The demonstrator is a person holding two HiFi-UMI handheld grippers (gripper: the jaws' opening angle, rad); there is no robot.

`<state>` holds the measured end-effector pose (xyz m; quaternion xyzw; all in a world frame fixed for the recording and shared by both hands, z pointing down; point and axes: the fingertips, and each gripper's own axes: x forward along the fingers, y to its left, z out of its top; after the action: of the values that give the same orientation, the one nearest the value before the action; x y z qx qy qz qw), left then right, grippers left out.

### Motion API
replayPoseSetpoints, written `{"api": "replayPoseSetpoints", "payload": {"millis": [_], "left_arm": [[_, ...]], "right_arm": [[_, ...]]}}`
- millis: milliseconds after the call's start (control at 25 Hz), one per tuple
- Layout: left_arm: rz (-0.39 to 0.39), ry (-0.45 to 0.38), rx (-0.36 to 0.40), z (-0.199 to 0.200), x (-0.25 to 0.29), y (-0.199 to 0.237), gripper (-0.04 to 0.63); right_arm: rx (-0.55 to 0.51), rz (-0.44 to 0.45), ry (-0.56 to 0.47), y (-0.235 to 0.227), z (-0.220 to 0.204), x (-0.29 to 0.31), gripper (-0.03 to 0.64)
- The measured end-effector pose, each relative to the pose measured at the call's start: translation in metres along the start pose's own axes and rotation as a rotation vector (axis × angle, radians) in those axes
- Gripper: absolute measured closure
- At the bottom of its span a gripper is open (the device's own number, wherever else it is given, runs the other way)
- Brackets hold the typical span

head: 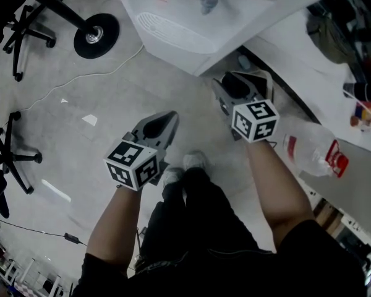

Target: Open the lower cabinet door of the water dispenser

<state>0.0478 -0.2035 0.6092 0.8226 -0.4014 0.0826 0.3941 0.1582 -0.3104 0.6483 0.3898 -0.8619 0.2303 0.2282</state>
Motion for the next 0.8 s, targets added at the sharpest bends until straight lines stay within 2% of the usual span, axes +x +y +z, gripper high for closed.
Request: {"api": "replayPoseSetpoints", "payload": {"millis": [360, 480, 800], "left_arm": [[0.008, -0.003, 0.041, -0.007, 0.008, 0.021, 0.595], [0.004, -0.01, 0.03, -0.008, 0.007, 0.027, 0.595], [0.009, -0.004, 0.035, -0.01, 0.005, 0.032, 0.595]], "right_arm": [[-0.017, -0.094, 0.029, -0.032, -0.012, 0.044, 0.417], [-0.041, -0.119, 0.035, -0.035, -0.014, 0.053, 0.417], [-0.005, -0.174, 0.026, -0.048, -0.018, 0.069, 0.42]]}}
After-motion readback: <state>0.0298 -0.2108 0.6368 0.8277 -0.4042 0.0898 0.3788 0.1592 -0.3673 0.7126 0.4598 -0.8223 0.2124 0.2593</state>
